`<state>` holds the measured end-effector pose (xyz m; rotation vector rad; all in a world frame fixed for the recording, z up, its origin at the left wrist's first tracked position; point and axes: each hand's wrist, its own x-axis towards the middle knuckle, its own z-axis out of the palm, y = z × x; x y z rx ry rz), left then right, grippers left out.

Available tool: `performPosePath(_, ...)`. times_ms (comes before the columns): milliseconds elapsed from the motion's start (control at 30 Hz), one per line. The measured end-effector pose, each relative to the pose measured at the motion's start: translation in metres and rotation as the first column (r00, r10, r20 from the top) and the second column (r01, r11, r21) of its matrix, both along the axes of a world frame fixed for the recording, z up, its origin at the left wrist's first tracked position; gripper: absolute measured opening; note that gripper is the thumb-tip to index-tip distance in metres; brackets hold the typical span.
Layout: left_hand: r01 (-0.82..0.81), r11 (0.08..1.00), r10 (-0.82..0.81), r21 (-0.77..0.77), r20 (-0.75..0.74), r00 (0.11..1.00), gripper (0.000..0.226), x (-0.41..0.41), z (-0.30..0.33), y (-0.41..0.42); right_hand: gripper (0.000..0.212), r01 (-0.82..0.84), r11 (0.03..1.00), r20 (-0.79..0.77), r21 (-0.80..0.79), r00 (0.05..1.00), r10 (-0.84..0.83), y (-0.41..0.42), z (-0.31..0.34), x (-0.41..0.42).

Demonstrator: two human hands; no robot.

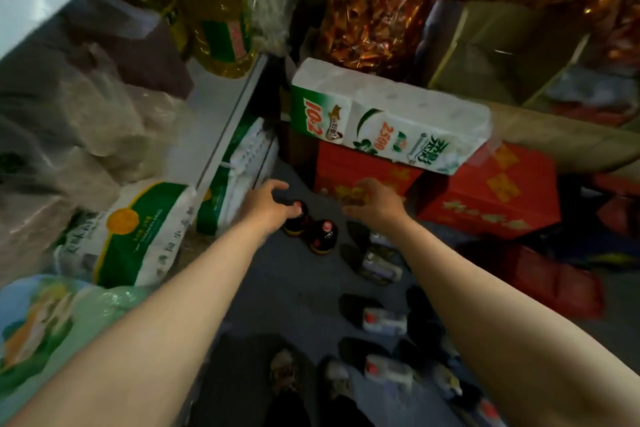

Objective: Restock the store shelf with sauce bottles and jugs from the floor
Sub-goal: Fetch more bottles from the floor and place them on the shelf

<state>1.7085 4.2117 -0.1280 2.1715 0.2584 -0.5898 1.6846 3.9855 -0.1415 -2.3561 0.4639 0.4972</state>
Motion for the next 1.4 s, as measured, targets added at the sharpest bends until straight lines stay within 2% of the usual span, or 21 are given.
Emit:
performPosePath(133, 0.028, 0.999, -0.03, -0.02, -0.058, 0.998, 0.053, 0.014, -0.07, -0.008, 0.076, 0.001, 0.999, -0.055, 0.039, 0.999, 0.001, -0.012, -0.078, 0.005)
performPosePath(233, 0.046, 0.998, -0.049, -0.04, -0.08, 0.996, 0.052, 0.024, -0.135, -0.018, 0.068, 0.054, 0.998, -0.055, 0.041, 0.997, -0.051, -0.018, -0.151, 0.004)
performPosePath(333, 0.041, 0.995, -0.051, -0.09, -0.115, 0.992, 0.052, 0.033, -0.214, -0.03, 0.062, 0.105, 0.992, -0.059, 0.074, 0.993, -0.101, -0.024, -0.231, 0.001)
performPosePath(567, 0.096, 0.97, -0.145, -0.223, -0.219, 0.965, 0.067, 0.061, -0.397, -0.052, 0.066, 0.233, 0.962, -0.075, 0.142, 0.972, -0.225, -0.03, -0.418, -0.005)
performPosePath(700, 0.222, 0.953, -0.256, -0.204, -0.156, 0.954, 0.078, 0.095, -0.484, -0.063, 0.1, 0.273, 0.912, -0.085, 0.307, 0.962, -0.259, -0.025, -0.51, 0.01)
performPosePath(767, 0.306, 0.931, -0.335, -0.199, -0.136, 0.932, 0.086, 0.113, -0.516, -0.068, 0.102, 0.272, 0.881, -0.042, 0.387, 0.96, -0.277, -0.025, -0.546, 0.021)
performPosePath(833, 0.386, 0.89, -0.423, -0.243, -0.119, 0.898, 0.095, 0.13, -0.544, -0.073, 0.098, 0.25, 0.862, 0.042, 0.44, 0.954, -0.298, -0.027, -0.576, 0.031)
performPosePath(933, 0.478, 0.814, -0.534, -0.33, -0.103, 0.839, 0.099, 0.145, -0.574, -0.082, 0.107, 0.215, 0.844, 0.147, 0.492, 0.935, -0.324, -0.027, -0.609, 0.041)
performPosePath(1100, 0.451, 0.799, -0.513, -0.398, -0.061, 0.856, 0.082, 0.151, -0.593, -0.09, 0.116, 0.187, 0.797, 0.188, 0.574, 0.917, -0.351, -0.021, -0.648, 0.034)
performPosePath(1167, 0.452, 0.824, -0.491, -0.341, -0.034, 0.87, 0.081, 0.148, -0.592, -0.095, 0.121, 0.182, 0.802, 0.196, 0.568, 0.917, -0.347, -0.02, -0.659, 0.027)
performPosePath(1300, 0.427, 0.902, -0.415, -0.071, 0.136, 0.9, 0.085, 0.12, -0.589, -0.118, 0.131, 0.239, 0.797, 0.19, 0.554, 0.896, -0.401, -0.023, -0.677, 0.019)
performPosePath(1400, 0.407, 0.91, -0.397, -0.076, 0.117, 0.91, 0.096, 0.107, -0.596, -0.13, 0.138, 0.248, 0.792, 0.158, 0.558, 0.905, -0.395, -0.028, -0.685, 0.015)
